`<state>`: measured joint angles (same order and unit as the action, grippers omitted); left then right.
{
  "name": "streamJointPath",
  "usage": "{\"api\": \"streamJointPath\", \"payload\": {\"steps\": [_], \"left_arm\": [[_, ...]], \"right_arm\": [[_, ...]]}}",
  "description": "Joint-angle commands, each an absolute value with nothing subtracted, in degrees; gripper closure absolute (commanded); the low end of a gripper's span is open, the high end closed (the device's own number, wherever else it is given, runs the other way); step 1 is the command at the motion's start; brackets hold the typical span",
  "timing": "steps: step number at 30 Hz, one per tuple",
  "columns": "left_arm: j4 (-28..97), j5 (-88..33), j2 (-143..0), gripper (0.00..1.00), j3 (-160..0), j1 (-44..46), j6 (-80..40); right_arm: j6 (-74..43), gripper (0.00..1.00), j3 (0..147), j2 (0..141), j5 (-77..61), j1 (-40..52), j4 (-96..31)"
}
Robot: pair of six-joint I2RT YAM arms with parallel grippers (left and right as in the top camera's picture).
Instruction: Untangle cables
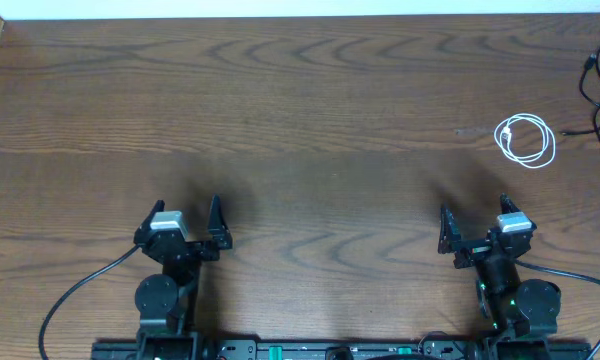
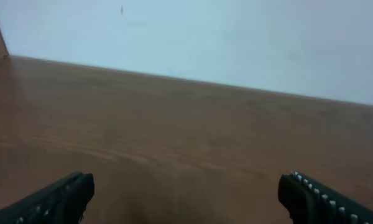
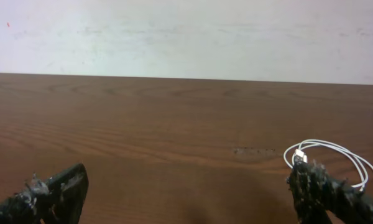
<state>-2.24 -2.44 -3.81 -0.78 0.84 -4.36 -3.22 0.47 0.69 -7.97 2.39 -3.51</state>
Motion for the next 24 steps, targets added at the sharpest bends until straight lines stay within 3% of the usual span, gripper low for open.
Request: {"api": "streamJointPath", "payload": {"steps": [1, 24], "left_arm": [[2.6, -1.9, -1.1, 0.0, -0.2, 0.5, -3.4], [4.0, -1.5, -0.3, 0.0, -0.3, 0.6, -3.2]], "right_arm": [[-3.3, 0.01, 0.3, 0.3, -8.3, 2.7, -3.6], [-3.3, 0.01, 0.3, 0.3, -8.3, 2.7, -3.6]]}}
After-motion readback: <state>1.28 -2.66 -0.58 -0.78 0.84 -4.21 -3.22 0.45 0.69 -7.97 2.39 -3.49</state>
